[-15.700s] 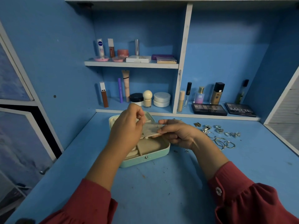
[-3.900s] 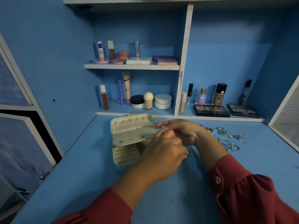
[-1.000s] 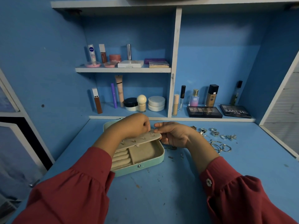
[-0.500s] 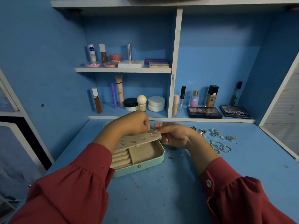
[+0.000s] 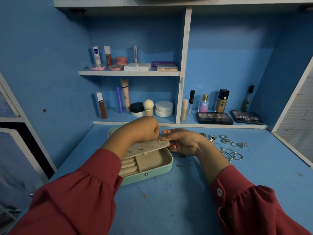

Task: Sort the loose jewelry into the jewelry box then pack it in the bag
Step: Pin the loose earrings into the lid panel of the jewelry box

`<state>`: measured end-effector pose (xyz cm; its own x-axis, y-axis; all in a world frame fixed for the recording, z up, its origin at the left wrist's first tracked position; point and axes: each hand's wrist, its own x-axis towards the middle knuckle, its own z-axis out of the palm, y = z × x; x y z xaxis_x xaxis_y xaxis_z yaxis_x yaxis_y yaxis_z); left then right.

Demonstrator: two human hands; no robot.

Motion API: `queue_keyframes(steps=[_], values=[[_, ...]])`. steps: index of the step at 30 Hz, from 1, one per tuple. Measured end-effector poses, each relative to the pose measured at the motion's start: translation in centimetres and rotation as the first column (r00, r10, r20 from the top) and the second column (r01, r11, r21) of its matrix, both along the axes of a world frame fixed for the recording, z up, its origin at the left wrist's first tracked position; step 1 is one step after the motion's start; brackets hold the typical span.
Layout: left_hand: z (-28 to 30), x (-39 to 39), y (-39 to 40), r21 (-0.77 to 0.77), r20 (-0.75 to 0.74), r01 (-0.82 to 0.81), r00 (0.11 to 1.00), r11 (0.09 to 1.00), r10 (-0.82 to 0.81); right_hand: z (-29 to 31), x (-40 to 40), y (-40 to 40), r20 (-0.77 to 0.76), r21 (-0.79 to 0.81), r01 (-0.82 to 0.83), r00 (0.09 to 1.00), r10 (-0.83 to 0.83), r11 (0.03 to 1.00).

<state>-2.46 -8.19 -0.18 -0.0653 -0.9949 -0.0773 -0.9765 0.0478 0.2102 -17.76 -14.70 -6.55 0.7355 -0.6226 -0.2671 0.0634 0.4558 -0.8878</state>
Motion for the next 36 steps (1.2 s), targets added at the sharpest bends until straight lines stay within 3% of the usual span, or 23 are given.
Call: queue_keyframes(steps=[6,17,19,23,26,29,36], values=[[0.1,-0.5,0.0,-0.008,0.113,0.024,0.993,1.000,-0.023,0.1,0.0,0.2,-0.004,-0.001,0.000,1.000,0.000,1.000],[0.3,-1.2,0.2,-0.020,0.169,-0.008,0.986,1.000,0.011,0.5,0.0,0.5,-0.025,-0.062,0.002,1.000,-0.004,0.998],[0.3,-0.8,0.2,-0.036,0.115,-0.010,0.993,0.999,0.014,0.6,0.0,0.5,-0.015,-0.071,-0.007,1.000,0.006,0.997],[0.1,1.6,1.1,-0.044,-0.182,-0.045,0.983,0.998,0.037,0.9,0.1,0.8,-0.017,-0.117,-0.028,1.000,0.026,0.993],[-0.3,4.1,2.6,-0.129,-0.430,-0.169,0.897,0.977,0.098,1.0,0.2,0.8,-0.052,-0.148,-0.019,0.999,0.011,0.989],[-1.2,6.9,4.3,-0.151,-0.669,-0.328,0.728,0.932,0.148,1.2,0.2,0.6,-0.070,-0.166,0.007,0.997,-0.019,0.986],[-3.8,11.3,6.5,-0.013,-0.913,-0.444,0.371,0.896,0.171,1.0,1.0,0.7,0.021,-0.255,0.044,0.999,-0.040,0.966]])
